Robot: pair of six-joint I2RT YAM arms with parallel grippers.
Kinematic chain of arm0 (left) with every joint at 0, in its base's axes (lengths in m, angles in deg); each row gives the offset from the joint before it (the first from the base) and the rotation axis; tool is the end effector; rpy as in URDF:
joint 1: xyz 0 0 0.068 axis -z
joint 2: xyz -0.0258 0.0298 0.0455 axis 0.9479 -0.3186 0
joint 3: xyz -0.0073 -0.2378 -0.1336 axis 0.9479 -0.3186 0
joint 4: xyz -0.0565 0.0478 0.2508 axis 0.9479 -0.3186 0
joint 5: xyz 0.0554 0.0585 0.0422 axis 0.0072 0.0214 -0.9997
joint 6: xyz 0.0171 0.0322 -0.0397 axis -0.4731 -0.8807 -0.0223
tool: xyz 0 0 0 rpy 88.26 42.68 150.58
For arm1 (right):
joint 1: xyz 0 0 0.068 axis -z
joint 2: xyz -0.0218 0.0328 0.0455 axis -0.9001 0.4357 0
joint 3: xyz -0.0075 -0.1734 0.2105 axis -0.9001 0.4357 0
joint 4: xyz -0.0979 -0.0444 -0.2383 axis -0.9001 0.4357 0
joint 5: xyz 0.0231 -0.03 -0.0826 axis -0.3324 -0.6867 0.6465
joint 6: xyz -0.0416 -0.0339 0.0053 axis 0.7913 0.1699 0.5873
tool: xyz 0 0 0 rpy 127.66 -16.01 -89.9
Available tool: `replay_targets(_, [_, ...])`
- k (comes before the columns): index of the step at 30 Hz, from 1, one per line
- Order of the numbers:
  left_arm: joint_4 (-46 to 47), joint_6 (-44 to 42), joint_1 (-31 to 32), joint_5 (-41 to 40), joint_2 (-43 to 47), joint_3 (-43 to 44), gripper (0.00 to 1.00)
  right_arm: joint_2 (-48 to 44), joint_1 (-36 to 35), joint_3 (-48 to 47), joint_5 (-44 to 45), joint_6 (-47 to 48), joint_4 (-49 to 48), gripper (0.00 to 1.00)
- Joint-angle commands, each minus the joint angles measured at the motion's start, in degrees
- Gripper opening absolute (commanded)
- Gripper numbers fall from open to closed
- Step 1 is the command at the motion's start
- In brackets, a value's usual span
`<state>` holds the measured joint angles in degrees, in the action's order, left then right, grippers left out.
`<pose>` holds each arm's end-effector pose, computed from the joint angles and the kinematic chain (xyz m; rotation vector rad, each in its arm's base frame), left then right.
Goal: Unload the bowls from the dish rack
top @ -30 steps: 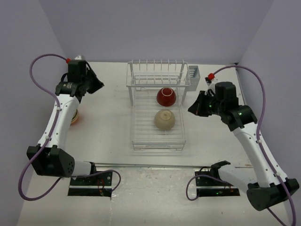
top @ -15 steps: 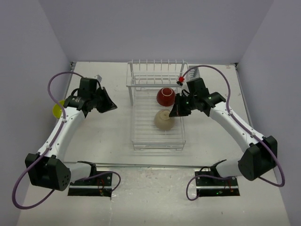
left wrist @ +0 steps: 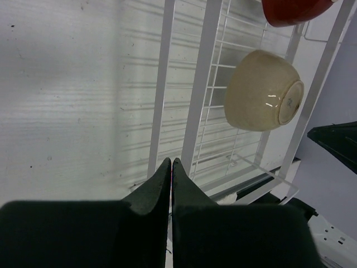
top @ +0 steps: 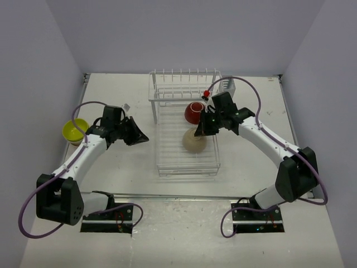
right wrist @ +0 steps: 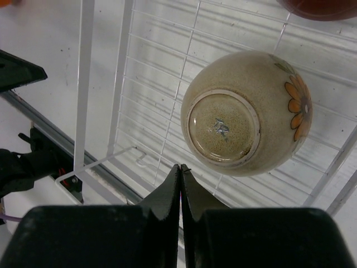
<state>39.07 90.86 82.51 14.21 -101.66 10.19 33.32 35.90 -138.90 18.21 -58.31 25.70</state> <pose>0.2447 -0.0626 0.2469 -0.5411 2.5299 -0.9037 0.2778 0.1642 0.2788 -0.2426 2.5533 0.8475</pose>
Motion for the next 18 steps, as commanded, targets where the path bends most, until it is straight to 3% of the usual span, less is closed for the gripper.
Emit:
replay_targets(1, [6.26, 0.62, 0.42, 3.89, -0.89, -0.76, 0.00, 2.57, -0.56, -0.20, 2.55, -0.71, -3.55, 0.00])
replay_targets(8, [7.94, 0.62, 0.51, 5.48, -1.95, -0.58, 0.00, 0.73, -1.43, 3.58, 5.28, -1.59, -6.62, 0.00])
replay_targets(18, [9.78, 1.14, 0.60, 3.81, 0.16, -2.69, 0.00, -10.95, -4.24, 11.31, 13.80, -1.25, -12.86, 0.00])
